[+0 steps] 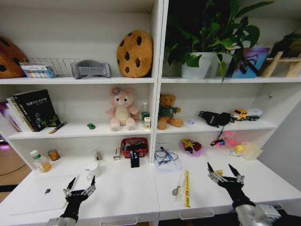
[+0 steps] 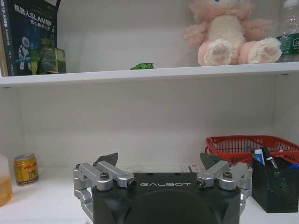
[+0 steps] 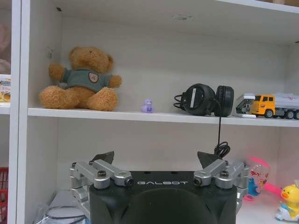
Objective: Organize the objects on the table.
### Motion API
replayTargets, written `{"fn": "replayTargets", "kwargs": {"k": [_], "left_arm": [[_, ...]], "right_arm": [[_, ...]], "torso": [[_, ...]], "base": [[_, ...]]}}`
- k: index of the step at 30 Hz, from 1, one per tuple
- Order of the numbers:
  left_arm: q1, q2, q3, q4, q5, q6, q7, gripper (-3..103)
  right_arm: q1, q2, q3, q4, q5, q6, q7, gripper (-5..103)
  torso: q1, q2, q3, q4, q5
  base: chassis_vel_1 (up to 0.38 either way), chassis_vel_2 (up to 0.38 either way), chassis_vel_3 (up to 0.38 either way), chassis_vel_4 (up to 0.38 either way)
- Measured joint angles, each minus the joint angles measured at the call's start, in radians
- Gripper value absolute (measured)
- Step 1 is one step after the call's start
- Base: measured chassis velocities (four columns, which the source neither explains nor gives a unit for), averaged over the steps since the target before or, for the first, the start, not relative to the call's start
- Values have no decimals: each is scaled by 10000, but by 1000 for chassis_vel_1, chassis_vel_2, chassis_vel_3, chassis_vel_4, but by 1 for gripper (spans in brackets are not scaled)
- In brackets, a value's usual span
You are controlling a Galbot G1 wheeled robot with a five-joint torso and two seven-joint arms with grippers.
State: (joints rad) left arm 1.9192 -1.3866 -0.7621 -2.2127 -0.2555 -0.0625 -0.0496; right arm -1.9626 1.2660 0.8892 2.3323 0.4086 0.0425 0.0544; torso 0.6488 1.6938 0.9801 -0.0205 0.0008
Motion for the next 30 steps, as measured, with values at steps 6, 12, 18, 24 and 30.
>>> {"fn": "replayTargets", "kwargs": {"k": [6,12,18,24,30], "left_arm": [[-12,-1,-5,47,0,9,-5,99],[-31,33,-9,101,-6,39,-17,99],[-35,57,-9,104,-12,63,-23,99],[-37,78,19,131,5,85,-34,99],[-32,79,53,168,40,101,-36,99]], "right_arm": [[4,83,-97,-87,-71,123,-14,100],[83,70,-225,-170,-15,188,-48,100],[100,83,-304,-201,20,241,-70,100],[183,94,-380,-331,-32,391,-146,100],[539,-262,-126,-903,484,90,-61,100]], "torso": [[-1,0,0,1,-1],[-2,2,-1,3,0],[-2,1,0,-1,2],[-2,1,0,2,-3],[-1,1,0,0,0]], "base": [[0,0,0,0],[-122,-96,112,106],[-74,-91,66,79],[20,20,-9,-13],[19,17,-7,-14]]}}
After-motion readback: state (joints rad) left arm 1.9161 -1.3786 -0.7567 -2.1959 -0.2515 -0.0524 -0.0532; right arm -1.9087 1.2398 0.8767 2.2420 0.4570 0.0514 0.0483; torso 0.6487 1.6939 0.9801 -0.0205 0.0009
